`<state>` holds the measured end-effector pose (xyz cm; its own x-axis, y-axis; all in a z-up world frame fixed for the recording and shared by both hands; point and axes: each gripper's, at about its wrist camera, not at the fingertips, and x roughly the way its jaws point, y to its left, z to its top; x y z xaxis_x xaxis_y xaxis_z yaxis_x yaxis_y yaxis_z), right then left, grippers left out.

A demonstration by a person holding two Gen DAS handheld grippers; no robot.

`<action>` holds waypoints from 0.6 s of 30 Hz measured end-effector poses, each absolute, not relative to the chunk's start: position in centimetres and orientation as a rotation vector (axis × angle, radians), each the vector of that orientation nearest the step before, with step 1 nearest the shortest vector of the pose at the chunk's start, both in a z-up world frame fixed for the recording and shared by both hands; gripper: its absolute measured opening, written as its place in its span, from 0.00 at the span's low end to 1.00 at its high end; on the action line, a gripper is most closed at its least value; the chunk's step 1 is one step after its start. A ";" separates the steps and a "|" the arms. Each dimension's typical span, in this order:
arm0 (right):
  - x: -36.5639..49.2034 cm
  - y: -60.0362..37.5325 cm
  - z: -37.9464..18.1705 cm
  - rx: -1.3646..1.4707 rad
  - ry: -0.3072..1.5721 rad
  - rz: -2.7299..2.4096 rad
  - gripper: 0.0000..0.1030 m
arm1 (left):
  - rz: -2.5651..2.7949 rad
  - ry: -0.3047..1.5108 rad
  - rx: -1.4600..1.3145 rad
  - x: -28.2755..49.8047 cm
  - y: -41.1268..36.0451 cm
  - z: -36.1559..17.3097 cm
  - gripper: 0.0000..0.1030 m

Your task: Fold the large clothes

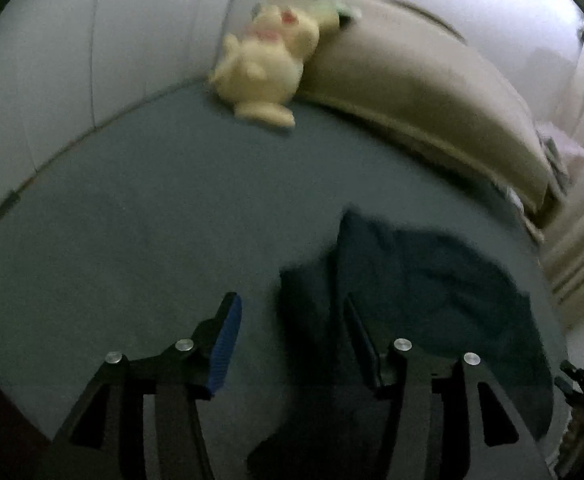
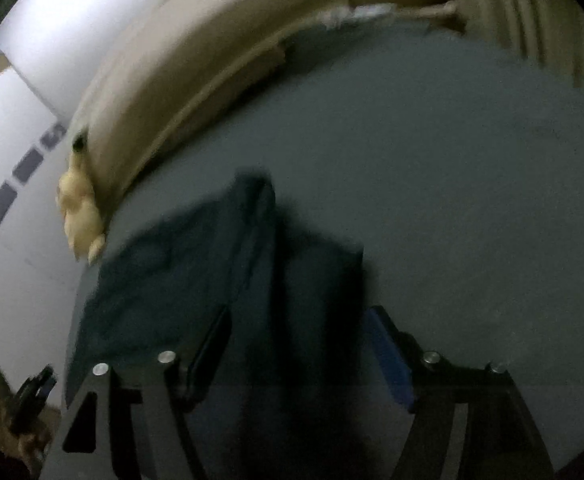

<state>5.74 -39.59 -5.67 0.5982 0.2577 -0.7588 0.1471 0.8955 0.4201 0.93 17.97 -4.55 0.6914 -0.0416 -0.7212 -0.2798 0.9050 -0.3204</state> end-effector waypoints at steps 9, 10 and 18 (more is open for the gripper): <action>10.1 -27.7 -4.0 0.216 0.979 0.235 0.75 | -0.113 0.804 -0.217 4.4 4.9 -3.2 0.67; 11.0 -26.1 -4.8 0.175 0.997 0.243 0.75 | -0.127 0.816 -0.199 5.0 3.8 -3.6 0.67; 18.7 -21.9 -9.0 0.005 1.103 0.128 0.75 | -0.052 0.985 -0.080 13.7 -0.1 -8.4 0.67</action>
